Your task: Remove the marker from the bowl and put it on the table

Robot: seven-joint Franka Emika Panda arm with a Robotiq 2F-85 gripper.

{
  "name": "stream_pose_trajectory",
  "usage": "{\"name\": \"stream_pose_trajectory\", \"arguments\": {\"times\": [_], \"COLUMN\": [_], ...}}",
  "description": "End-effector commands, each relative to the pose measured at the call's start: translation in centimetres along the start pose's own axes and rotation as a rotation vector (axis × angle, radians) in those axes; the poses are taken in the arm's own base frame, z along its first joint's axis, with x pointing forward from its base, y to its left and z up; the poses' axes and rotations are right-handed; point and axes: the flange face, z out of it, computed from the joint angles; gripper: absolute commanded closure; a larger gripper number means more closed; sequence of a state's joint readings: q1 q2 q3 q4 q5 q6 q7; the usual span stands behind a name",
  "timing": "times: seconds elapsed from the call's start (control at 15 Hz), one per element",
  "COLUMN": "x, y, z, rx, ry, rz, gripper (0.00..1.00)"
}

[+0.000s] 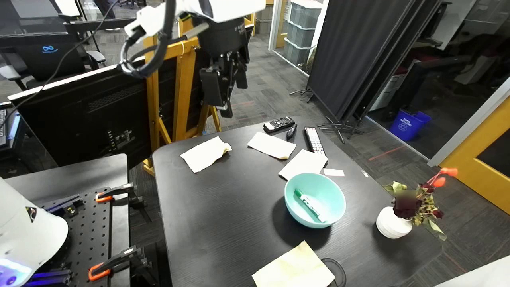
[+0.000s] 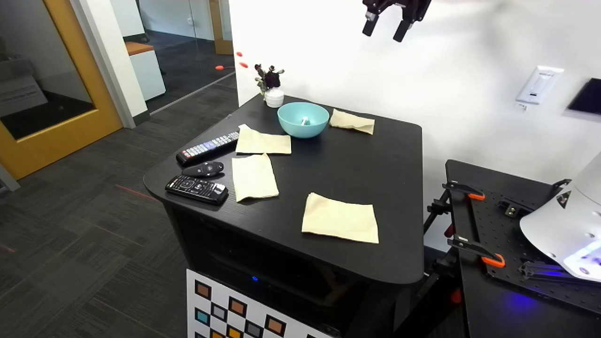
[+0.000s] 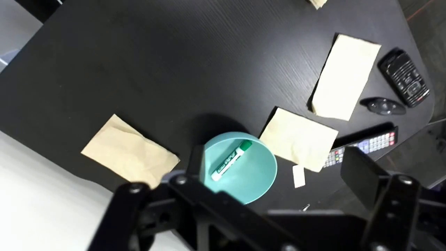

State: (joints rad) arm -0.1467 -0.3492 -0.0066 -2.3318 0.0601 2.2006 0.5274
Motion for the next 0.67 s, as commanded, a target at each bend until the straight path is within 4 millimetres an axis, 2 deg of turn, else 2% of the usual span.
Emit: {"name": "stream_pose_trajectory", "arguments": {"times": [0.0, 0.6], "x": [4.0, 12.5], "y": [-0.8, -0.8], "z": [2.3, 8.6], "rx": [-0.044, -0.151], "ry": [0.029, 0.044], "rz": [0.171, 0.535], "gripper": [0.0, 0.0]}}
